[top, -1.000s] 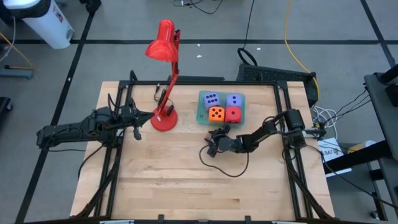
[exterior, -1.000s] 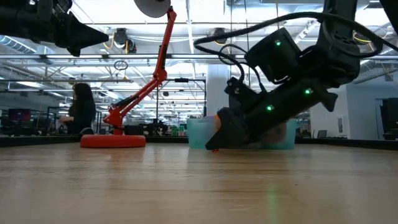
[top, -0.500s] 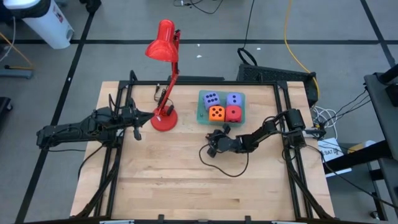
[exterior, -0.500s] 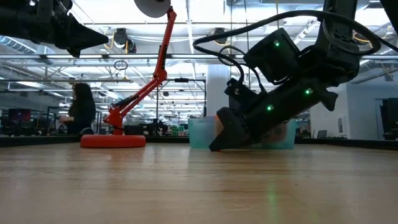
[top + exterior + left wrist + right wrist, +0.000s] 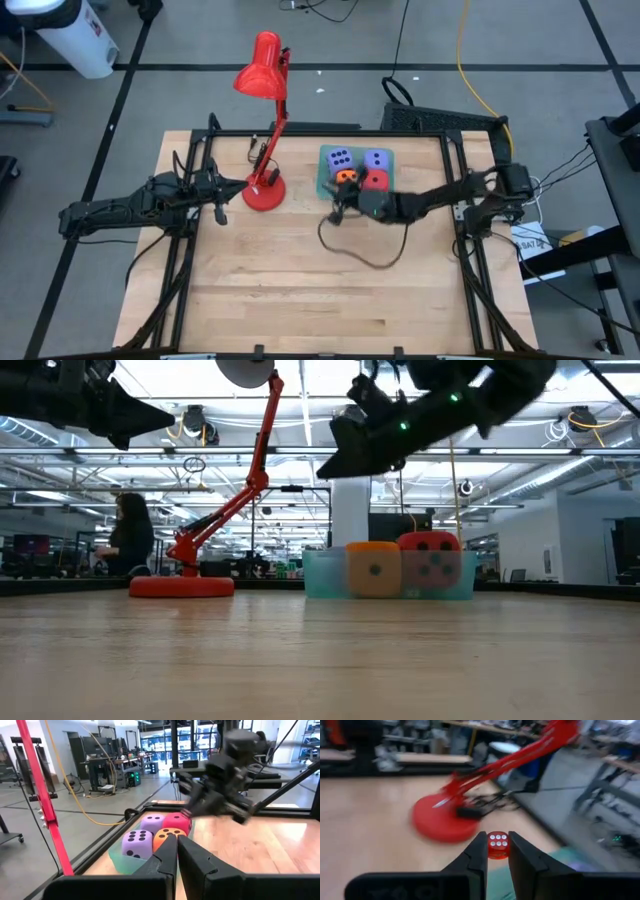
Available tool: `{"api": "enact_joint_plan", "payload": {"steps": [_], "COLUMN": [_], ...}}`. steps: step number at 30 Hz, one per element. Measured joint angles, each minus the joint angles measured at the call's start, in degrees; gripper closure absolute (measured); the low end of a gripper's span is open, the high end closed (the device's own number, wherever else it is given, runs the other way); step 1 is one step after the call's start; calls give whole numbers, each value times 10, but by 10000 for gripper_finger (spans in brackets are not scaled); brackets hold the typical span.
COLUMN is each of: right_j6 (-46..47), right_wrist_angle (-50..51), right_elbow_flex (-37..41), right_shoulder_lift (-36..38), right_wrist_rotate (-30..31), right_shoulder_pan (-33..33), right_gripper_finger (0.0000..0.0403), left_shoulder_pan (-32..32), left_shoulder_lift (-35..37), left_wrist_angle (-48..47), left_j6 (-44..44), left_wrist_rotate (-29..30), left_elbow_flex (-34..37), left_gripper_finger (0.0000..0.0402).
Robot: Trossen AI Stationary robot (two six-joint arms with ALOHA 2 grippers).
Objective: Pick & Place Dice
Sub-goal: Put the small red dice into the green bin
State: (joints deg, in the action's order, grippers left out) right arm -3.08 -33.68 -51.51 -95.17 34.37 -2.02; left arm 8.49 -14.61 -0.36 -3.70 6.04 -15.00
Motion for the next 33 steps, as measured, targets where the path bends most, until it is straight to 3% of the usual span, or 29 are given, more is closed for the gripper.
{"api": "enact_joint_plan", "payload": {"steps": [3, 7, 11, 15, 19, 26, 33], "right_j6": [-5, 28, 84, 82, 84, 74, 1], "right_wrist_angle": [68, 130, 178, 170, 174, 181, 181], "right_elbow_flex": [-22, -28, -28, -28, -28, -28, -28], "right_shoulder_lift": [20, 18, 15, 18, 16, 17, 17], "right_wrist_rotate": [-11, -85, -93, -105, -116, -176, -150], "right_shoulder_pan": [43, 90, 109, 106, 106, 108, 91], "right_gripper_finger": [360, 340, 274, 204, 165, 152, 179], "left_shoulder_pan": [0, 0, 0, 0, 0, 0, 0], "left_shoulder_lift": [0, 0, 0, 0, 0, 0, 0], "left_wrist_angle": [1, 1, 1, 0, 1, 1, 1], "left_j6": [2, 2, 9, 9, 7, 9, 9], "left_wrist_rotate": [0, 0, 0, 0, 0, 0, -1], "left_elbow_flex": [0, 0, 0, 0, 0, 0, 0], "left_gripper_finger": [376, 376, 376, 376, 376, 376, 376]}}
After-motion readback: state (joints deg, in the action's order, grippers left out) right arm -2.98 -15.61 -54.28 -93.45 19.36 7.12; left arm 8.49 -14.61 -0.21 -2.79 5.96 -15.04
